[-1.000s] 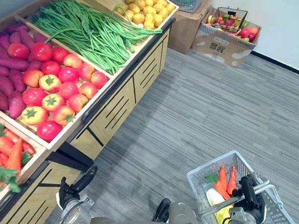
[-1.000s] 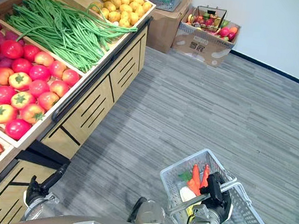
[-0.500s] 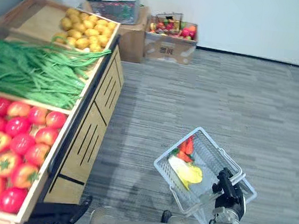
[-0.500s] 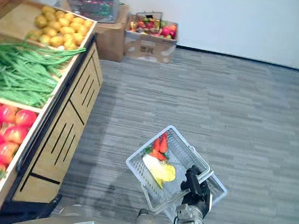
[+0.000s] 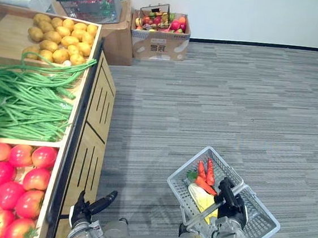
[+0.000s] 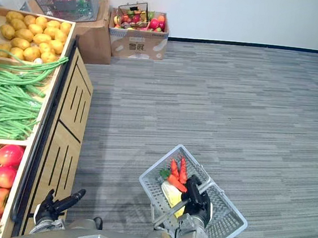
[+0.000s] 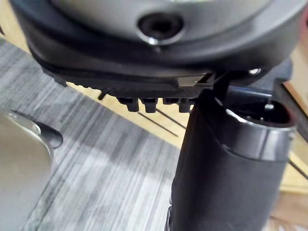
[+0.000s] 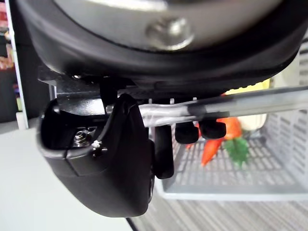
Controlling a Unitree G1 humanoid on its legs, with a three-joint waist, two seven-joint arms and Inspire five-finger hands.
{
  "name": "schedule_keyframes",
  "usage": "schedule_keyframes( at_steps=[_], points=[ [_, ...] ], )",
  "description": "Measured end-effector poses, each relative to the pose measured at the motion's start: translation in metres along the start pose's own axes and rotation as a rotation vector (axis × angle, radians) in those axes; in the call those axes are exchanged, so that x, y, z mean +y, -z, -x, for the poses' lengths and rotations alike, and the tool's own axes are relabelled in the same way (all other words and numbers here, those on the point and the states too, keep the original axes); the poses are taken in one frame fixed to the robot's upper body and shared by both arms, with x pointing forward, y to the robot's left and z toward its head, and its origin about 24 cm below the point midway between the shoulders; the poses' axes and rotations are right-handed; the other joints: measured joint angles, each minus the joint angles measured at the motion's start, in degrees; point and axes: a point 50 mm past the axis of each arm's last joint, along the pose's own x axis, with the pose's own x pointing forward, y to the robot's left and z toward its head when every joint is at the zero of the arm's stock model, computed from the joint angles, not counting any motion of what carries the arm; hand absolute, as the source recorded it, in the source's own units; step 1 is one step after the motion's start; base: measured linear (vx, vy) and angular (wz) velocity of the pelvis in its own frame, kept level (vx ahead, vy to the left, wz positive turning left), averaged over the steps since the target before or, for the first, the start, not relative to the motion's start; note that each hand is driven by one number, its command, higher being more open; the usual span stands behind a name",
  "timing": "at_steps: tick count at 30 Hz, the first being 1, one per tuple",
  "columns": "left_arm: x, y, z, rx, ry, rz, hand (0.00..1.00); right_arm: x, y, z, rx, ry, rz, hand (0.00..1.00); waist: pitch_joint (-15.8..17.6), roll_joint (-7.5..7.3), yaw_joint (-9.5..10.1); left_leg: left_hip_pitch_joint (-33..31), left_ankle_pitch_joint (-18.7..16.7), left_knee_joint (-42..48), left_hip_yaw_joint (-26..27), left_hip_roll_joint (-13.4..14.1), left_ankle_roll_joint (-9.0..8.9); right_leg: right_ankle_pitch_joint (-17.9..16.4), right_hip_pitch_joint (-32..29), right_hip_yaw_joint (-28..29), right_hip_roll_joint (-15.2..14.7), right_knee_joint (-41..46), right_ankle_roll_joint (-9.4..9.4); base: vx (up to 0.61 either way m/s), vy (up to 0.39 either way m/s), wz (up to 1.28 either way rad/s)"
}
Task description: Pick vegetable in the basket
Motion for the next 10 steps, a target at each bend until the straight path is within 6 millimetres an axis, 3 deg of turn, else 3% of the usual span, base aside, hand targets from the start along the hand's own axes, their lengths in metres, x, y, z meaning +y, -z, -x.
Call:
schedule_keyframes(
  at_steps=[5, 10],
  points=[
    [-0.003, 0.002, 0.0, 0.005, 0.031, -0.052, 1.0, -0.018, 0.013, 0.003, 0.057, 0.09, 0.003, 0.0, -0.31, 0.32, -0.46, 2.1, 0.64, -2.45, 1.18, 0.49, -0.25, 0.54, 0.07, 0.05, 0.48, 0.0, 0.13, 0.01, -0.032, -0.17],
    [-0.003, 0.006, 0.001, 0.021, 0.025, -0.045, 1.0, -0.013, 0.016, 0.0, 0.072, 0.08, -0.002, 0.0, -0.67, 0.12, -0.6, 2.37, 1.44, -2.9, 1.74, 0.32, 0.11, 3.27, 0.22, -0.07, 0.43, -1.12, -0.07, -0.07, 0.02, -0.05]
  ],
)
